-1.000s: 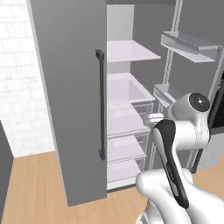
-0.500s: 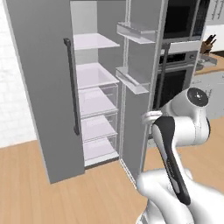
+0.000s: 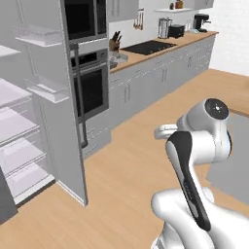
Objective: Place one tomato and one fish in each tupperware on the nearby counter, to pack two identical lunches.
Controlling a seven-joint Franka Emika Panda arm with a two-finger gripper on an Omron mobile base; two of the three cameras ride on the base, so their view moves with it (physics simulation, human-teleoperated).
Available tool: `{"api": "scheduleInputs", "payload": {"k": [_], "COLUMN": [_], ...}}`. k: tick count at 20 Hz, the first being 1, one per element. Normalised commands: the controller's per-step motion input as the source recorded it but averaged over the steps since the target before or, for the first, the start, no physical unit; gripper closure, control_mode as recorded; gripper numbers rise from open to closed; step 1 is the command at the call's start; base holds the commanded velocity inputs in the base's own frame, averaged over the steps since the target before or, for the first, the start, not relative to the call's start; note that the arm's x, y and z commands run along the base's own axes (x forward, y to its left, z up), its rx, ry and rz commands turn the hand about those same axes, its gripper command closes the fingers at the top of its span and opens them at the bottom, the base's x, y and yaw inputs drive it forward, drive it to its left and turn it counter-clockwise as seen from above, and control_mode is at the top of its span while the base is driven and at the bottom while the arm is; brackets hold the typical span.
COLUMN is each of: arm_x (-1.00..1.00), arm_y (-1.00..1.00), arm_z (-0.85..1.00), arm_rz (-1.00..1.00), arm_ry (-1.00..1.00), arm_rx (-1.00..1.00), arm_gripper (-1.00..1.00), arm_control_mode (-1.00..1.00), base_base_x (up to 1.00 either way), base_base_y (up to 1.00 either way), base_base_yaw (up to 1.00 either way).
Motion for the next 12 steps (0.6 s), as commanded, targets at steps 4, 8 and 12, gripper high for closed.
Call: {"api": "scheduleInputs", "payload": {"k": [4,8,12], "arm_x": [0.00,0.00,0.00], "arm_y": [0.00,0.00,0.00], "arm_z": [0.00,0.00,0.00], "arm_rz": [0.00,0.00,0.00], "arm_ry": [0.00,0.00,0.00], "arm_rx": [0.00,0.00,0.00], "arm_gripper": [1.00,1.00,1.00], "arm_control_mode": [1.00,1.00,1.00], "base_base_x": [1.00,1.00,1.00], "base_base_y": [-0.14,0.11,0.13], "base_base_yaw": [-0.19,-0.10,-0.02]}}
